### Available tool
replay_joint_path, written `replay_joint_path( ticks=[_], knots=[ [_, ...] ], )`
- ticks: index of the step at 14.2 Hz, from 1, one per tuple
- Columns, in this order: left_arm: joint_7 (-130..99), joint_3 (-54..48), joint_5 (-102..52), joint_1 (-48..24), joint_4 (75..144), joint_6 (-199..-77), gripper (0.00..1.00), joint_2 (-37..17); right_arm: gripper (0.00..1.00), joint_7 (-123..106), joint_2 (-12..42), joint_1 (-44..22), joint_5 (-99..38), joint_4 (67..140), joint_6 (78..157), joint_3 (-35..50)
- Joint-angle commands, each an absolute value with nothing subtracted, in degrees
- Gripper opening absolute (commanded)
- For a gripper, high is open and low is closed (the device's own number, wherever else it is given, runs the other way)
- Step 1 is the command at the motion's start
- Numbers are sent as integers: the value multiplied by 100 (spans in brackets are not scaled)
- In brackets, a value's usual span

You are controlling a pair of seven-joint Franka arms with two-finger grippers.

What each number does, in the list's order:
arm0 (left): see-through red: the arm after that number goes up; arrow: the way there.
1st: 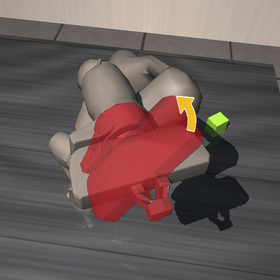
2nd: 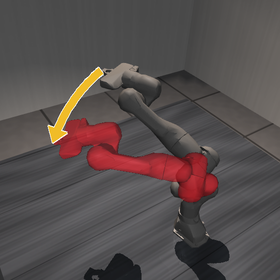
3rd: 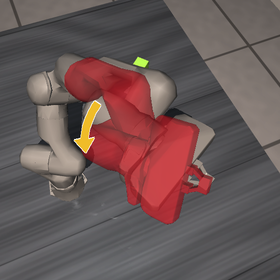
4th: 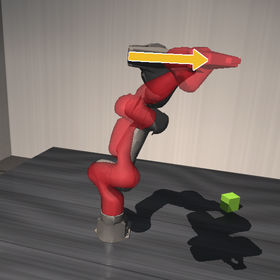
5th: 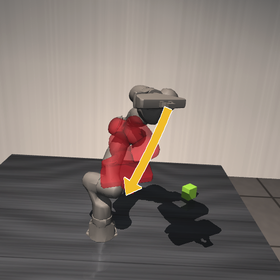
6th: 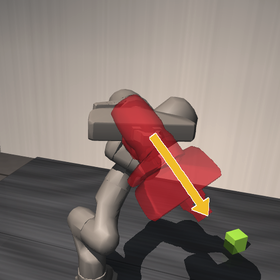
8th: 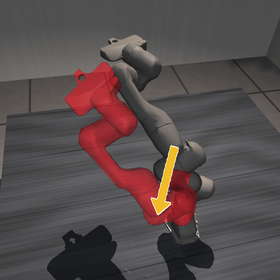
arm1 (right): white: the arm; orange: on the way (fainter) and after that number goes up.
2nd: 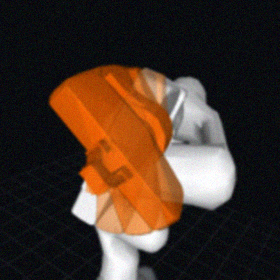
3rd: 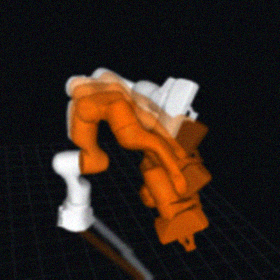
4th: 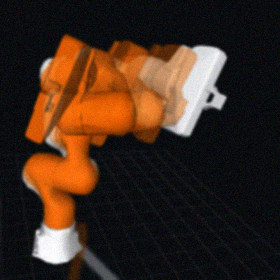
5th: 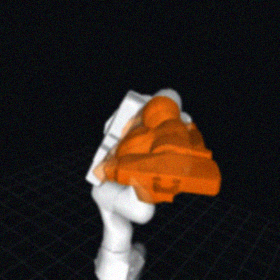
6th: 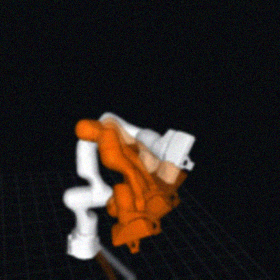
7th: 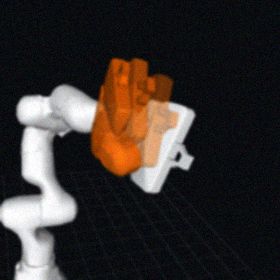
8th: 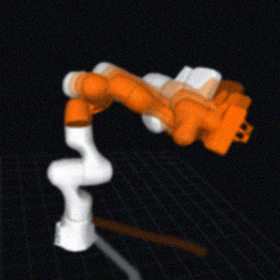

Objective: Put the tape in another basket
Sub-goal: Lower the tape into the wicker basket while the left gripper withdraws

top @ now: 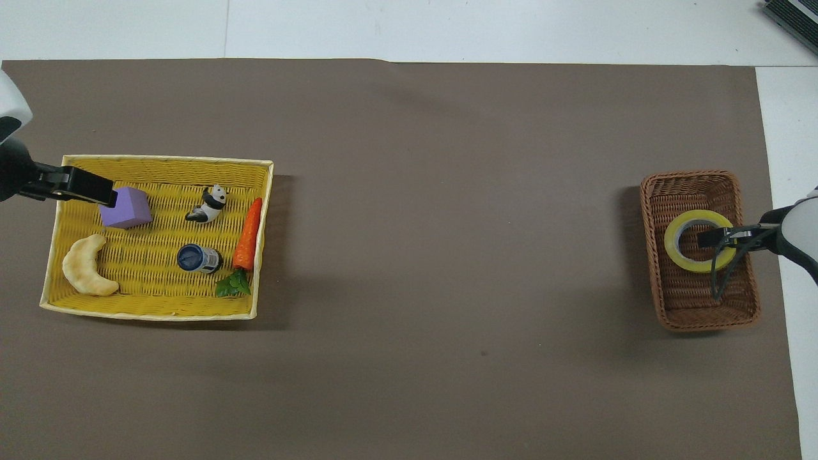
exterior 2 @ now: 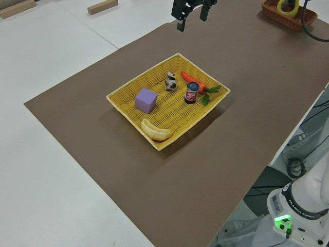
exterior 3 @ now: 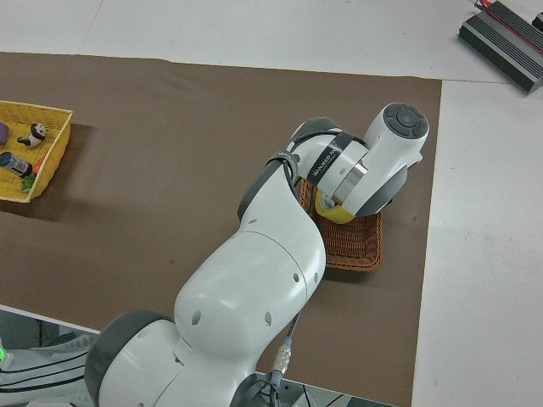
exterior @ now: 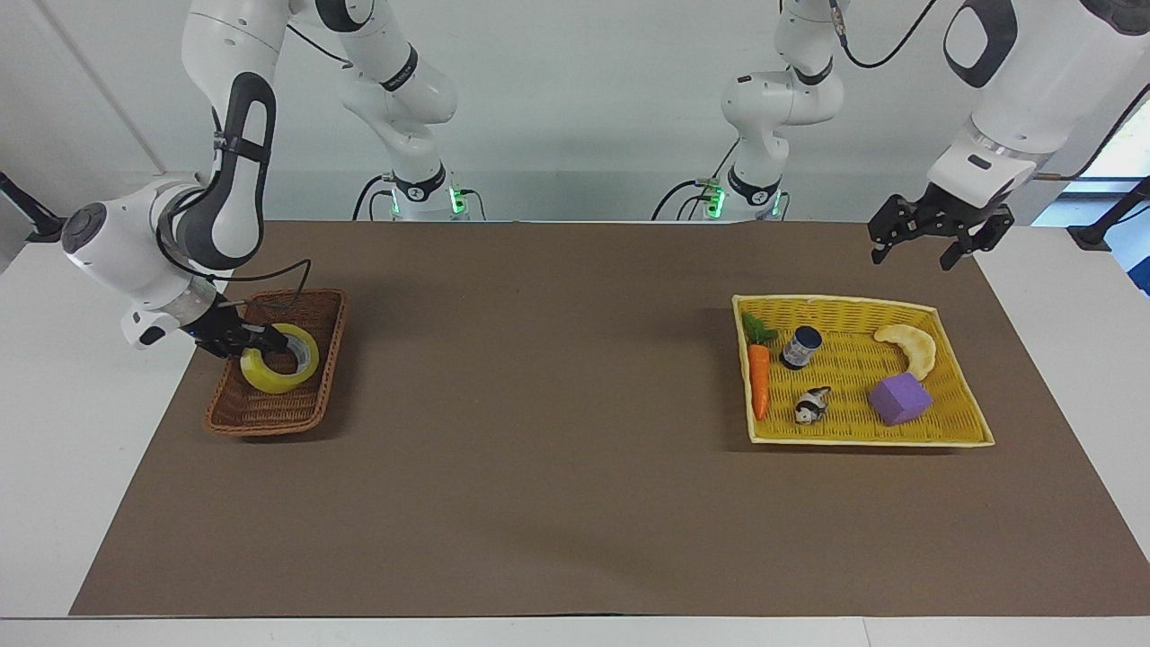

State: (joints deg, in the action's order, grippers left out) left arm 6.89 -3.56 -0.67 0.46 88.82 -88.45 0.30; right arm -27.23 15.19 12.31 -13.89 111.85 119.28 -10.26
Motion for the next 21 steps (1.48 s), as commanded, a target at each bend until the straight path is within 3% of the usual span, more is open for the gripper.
replay_joint_path(
  ticks=[1,8,15,18,21],
  knots=[
    [773,-369,53,70,9087,-8701,100,316,97,-2663,1521,1283,-1397,11127,11909,-976],
    [721,-360,0,44,9070,-8604,100,343,100,-2217,1389,1064,-1283,10434,11339,-941],
    [721,-343,9,79,9018,-8648,100,343,100,-354,555,-209,-424,10327,10812,-949],
    [721,-343,9,97,9018,-8648,100,343,100,-70,45,-527,-316,10205,10110,-906],
    [721,-343,0,88,9018,-8640,100,343,100,-140,-62,-571,-290,9434,9179,-870]
  ],
)
